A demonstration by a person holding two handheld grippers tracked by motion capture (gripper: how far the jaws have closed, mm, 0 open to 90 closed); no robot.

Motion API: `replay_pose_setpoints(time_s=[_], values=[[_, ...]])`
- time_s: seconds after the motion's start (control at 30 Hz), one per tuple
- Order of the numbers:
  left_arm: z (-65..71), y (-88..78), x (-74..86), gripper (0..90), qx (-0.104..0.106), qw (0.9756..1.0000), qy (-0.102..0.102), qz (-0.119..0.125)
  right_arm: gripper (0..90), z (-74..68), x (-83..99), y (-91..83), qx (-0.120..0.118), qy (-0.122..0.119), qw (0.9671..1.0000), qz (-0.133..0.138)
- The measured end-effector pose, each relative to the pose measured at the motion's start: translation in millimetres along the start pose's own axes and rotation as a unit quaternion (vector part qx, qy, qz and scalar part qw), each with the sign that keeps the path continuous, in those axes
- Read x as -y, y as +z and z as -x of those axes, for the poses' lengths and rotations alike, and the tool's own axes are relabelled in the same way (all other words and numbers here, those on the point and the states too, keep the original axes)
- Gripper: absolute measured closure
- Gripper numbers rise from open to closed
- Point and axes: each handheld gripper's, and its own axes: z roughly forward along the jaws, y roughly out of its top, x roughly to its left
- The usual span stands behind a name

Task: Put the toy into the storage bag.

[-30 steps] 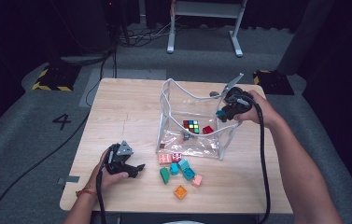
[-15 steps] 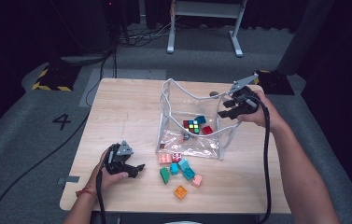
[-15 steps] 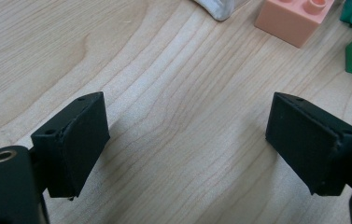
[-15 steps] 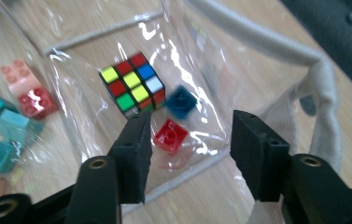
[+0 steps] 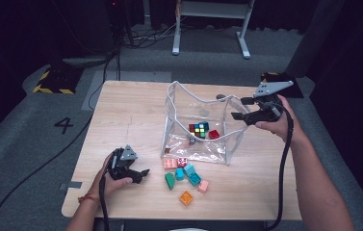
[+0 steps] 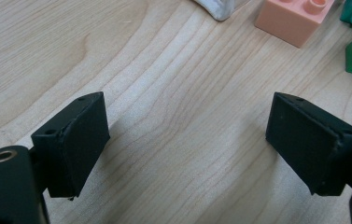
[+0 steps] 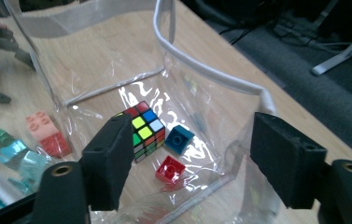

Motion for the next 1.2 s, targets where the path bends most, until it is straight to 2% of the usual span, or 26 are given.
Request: replay_pose_setpoints(time_s=[0.07,0.3,0.37,0.63,0.77,0.9,1.1,1.2], values=[[0.0,0.0,0.0,13.5,0.0,1.0,0.0,0.0,25.5,-0.2,5.1,-8.4,0.008,0.001,0.9997,0.024],[0.1,0.0,0.0,13.5,-0.001,1.0,0.0,0.0,24.1,-4.2,24.2,-33.1,0.019,0.014,0.9972,0.071],[0.1,0.0,0.0,13.4,-0.001,1.0,0.0,0.0,24.0,-6.8,29.2,-38.3,0.028,0.015,0.9967,0.074],[0.1,0.0,0.0,13.5,-0.001,1.0,0.0,0.0,23.5,-18.4,53.4,-52.9,0.027,0.011,0.995,0.096],[0.1,0.0,0.0,13.5,-0.001,1.0,0.0,0.0,23.6,-28.8,67.5,-52.8,0.016,0.022,0.9943,0.103],[0.1,0.0,0.0,13.5,-0.001,1.0,0.0,0.0,23.6,-39.8,82.2,-45.6,0.024,0.006,0.9961,0.084],[0.1,0.0,0.0,13.5,-0.001,1.0,0.0,0.0,23.7,-54.9,100.4,-32.3,0.016,0.004,0.9968,0.078],[0.1,0.0,0.0,13.4,-0.001,1.0,0.001,0.0,24.3,-63.7,108.6,-23.1,0.013,0.002,0.9977,0.066]])
